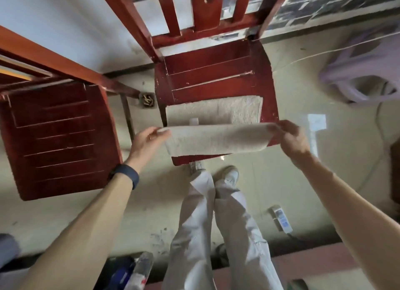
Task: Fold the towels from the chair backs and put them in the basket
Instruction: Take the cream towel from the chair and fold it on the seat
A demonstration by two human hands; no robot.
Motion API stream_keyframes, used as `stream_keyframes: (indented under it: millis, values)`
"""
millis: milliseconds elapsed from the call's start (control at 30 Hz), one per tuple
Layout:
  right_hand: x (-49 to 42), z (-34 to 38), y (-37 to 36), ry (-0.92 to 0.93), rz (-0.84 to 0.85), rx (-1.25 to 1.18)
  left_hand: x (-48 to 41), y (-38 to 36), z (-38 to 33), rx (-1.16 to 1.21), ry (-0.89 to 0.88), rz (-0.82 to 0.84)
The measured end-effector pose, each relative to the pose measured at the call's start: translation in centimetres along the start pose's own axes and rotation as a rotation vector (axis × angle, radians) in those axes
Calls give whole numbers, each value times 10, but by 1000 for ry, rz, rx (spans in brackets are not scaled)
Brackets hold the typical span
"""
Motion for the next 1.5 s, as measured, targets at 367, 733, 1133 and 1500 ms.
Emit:
stream_keyframes:
  millis: [367,733,1133,1500]
  values:
    - [-108,4,-36,9,-290,123,-98,-23,3,-34,-50,-125]
    - [-111,18,-41,117,-415,298,-98,-26,-18,-373,-174,-303]
    - [-43,26,-163,611,-161,947,-49,-135,0,-1029,-717,-224]
    - [-29,-28,-93,181,-282,891,-113,-157,-122,-1325,-1023,-41]
Point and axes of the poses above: each hand's wrist, its own x-axis away from the middle knuckle, its own y-axis out of the back of the hand, z = x × y, the point moved 10 cm from there along -x, towards the middle knuckle, and after that the axes turned 4 degrees about x, right-handed, at the moved point
